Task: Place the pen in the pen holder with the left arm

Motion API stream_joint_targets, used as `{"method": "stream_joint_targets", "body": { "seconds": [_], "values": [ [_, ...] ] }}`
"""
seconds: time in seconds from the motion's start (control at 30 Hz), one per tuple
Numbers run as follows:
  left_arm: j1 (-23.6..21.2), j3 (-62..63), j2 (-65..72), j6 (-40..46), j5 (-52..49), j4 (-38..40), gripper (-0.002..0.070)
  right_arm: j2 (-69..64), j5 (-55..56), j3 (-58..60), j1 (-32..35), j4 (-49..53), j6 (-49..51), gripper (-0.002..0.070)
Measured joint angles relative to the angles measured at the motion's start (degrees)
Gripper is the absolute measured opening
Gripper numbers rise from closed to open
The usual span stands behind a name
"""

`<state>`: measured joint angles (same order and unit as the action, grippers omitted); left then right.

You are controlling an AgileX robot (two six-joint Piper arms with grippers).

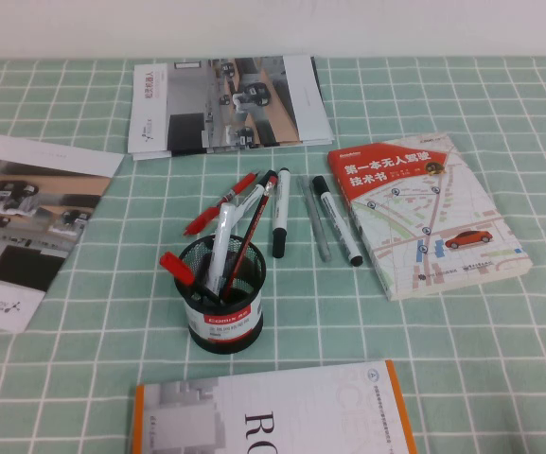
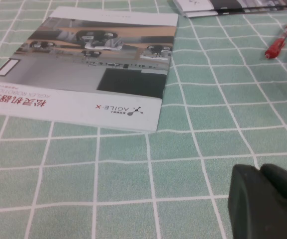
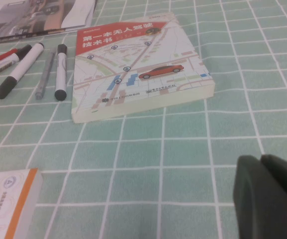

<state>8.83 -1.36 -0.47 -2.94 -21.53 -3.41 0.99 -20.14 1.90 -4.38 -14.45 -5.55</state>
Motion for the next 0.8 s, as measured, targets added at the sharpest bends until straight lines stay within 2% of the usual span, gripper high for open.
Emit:
{"method": "stream_joint_targets", "body": {
  "seconds": [0.43, 0.8],
  "values": [
    [0.0, 0.0, 0.0, -0.5, 0.5, 0.1, -0.0003, 0.0, 0.0, 0.0, 0.0, 0.0, 0.0, -0.0020],
    [0.0, -0.2, 0.0, -10.6, 7.4, 5.4, -0.0003, 0.0, 0.0, 0.0, 0.0, 0.0, 0.0, -0.0020]
  ]
}}
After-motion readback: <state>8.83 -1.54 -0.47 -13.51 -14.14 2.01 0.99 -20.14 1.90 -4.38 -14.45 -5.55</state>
